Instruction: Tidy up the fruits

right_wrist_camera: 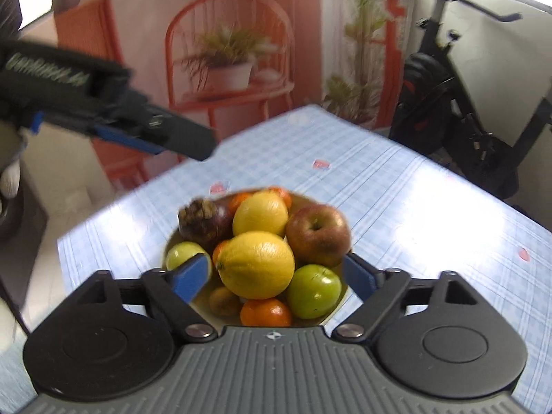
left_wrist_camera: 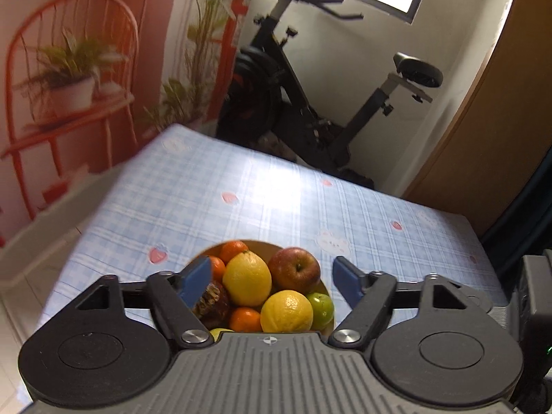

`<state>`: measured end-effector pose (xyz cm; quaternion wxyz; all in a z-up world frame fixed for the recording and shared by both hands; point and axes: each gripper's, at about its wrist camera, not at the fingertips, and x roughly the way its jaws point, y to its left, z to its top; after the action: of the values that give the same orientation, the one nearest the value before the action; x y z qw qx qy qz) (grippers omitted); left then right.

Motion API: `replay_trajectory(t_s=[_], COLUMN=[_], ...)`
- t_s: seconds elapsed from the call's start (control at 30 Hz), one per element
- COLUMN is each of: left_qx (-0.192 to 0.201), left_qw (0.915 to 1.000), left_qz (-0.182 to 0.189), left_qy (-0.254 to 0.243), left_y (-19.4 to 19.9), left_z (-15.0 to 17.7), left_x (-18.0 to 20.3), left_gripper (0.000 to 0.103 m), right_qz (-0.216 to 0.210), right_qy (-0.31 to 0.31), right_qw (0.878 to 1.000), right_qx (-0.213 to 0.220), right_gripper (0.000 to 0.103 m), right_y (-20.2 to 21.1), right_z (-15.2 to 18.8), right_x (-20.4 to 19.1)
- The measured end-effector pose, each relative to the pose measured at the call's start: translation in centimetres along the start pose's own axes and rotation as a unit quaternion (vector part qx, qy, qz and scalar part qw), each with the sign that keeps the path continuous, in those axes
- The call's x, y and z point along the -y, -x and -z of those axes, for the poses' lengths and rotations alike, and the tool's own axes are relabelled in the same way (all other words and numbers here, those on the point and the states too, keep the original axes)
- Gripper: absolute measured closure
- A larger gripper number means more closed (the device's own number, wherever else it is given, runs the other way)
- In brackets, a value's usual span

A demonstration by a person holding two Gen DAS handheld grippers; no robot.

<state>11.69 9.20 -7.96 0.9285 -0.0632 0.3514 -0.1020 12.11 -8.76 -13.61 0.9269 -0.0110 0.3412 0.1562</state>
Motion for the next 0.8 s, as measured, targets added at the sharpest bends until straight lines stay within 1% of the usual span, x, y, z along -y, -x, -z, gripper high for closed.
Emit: replay_trajectory(t_s=[0.07,0.1,0.13,0.2,0.27,0.37,0.5,0.57,0.67,0.8], left_qx=[0.019,0.027,0.034,0.045,0.059,0.079,0.097,0.108,0.119,0.132], left_qw=[0.9989,0.9980,0.9972,0.9962,0.9946,0.9903,0.9816,0.9792,0.9805,0.9805], left_qz=[-0.039,-0.053,-0.063,-0.072,-0.082,-0.106,-0.147,-0.150,-0.133,-0.121], left_qy=[-0.019,-0.023,-0.023,-0.020,-0.023,-0.042,-0.074,-0.084,-0.082,-0.082], left_y=[1.5,2.1,2.8,4.0,5.2,6.8,8.2,9.0,10.0,11.0], left_z=[0.0,0.0,-0.1,-0.4,-0.6,-0.8,-1.3,-1.5,-1.7,-1.6], left_x=[1.4,1.9,2.4,3.2,4.1,5.6,8.1,9.0,9.6,10.6], left_gripper=[0.018,0.018,0.018,0.018,0.016,0.014,0.011,0.011,0.010,0.010], right_qz=[0.005,0.002,0.002,0.007,0.020,0.045,0.078,0.089,0.106,0.128], right_qy=[-0.033,-0.048,-0.061,-0.073,-0.082,-0.095,-0.108,-0.111,-0.114,-0.112], right_qw=[0.999,0.998,0.997,0.994,0.992,0.988,0.984,0.982,0.980,0.977], right_qx=[0.023,0.029,0.040,0.076,0.096,0.114,0.118,0.121,0.126,0.127], right_gripper=[0.010,0.008,0.002,0.000,0.000,0.000,0.000,0.000,0.000,0.000], right_y=[2.0,2.9,4.0,6.3,8.6,11.6,14.6,15.9,17.3,19.1], right_z=[-0.2,-0.3,-0.5,-0.8,-1.4,-2.2,-3.2,-3.4,-3.7,-4.2], right_x=[0.7,1.0,1.2,1.5,1.9,2.4,3.1,3.3,3.4,3.2])
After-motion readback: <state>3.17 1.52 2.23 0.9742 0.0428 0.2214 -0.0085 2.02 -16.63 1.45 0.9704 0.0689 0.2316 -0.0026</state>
